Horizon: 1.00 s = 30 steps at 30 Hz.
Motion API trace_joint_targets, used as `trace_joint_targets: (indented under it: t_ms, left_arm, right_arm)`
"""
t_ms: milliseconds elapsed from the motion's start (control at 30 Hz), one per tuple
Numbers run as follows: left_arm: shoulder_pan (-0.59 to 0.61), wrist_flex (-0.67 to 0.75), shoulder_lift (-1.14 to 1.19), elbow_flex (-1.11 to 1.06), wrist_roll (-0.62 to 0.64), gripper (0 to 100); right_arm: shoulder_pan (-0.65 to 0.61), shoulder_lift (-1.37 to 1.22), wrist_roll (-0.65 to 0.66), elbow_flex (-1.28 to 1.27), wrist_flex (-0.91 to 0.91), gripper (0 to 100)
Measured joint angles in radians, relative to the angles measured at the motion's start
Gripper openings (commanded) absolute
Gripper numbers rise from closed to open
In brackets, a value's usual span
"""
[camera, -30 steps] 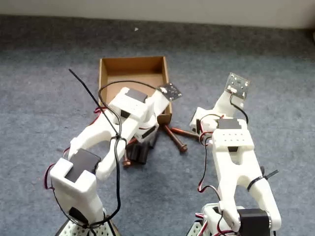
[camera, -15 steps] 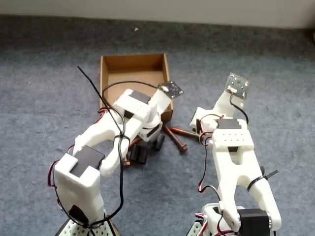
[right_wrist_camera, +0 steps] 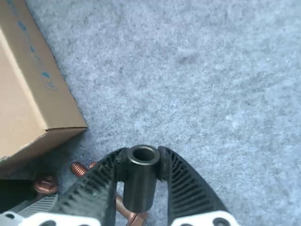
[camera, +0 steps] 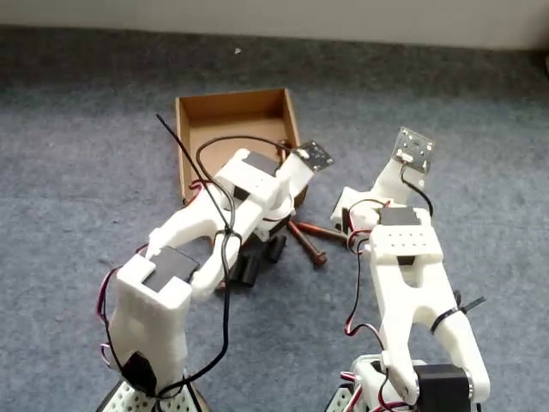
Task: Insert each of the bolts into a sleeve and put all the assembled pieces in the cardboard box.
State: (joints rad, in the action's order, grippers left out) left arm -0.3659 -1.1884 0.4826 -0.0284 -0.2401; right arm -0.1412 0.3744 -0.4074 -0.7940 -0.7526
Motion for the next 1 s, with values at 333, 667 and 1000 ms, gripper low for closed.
trace_joint_targets:
  t_ms: [333,667,1000]
  left_arm:
    - [-0.005,0.083,-0.351,-0.298,0.060,0]
    - [0.009,0.233,-0.848,-0.654,0.086,0]
    - [0.137,0.322,-1.338,-0.910,0.249,0]
  right_arm:
    - [0.000,0.002,0.000,0.000,0.000,0.5]
    - [-0.049,0.153,0.000,-0.061,-0.058,0.5]
    - [-0.216,0.569,0.120,-0.313,-0.023,0.5]
